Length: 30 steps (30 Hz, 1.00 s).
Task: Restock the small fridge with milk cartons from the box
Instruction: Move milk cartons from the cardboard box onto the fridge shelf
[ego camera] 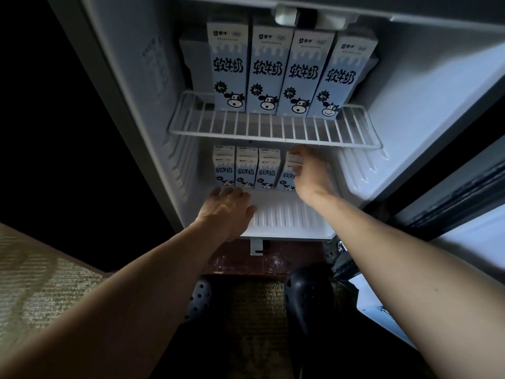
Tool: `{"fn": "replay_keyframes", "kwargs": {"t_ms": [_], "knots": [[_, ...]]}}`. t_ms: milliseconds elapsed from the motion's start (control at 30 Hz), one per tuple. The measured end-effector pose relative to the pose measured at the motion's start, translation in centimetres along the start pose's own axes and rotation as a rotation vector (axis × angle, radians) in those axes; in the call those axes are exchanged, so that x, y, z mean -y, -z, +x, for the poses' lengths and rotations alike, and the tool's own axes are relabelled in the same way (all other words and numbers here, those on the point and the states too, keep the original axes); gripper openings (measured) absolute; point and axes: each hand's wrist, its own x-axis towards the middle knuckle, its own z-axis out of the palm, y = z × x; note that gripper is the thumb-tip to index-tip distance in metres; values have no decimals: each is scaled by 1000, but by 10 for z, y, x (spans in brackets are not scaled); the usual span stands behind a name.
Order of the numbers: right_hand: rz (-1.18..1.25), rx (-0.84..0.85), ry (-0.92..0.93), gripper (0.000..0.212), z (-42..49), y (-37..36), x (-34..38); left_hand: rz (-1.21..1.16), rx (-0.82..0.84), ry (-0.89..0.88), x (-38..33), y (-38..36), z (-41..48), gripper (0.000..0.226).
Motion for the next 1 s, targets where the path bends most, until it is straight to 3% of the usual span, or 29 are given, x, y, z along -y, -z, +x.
{"fn": "replay_keyframes", "kwargs": {"t_ms": [200,633,1000], "knots": [[-7,9,21,63,9,-11,1,12,53,1,5,-5,-6,47],[-39,-18,121,55,5,-3,0,59,130,-54,0,-9,-13,38],[-200,126,218,68,-19,16,-2,173,95,-189,-20,14,-32,42]]}}
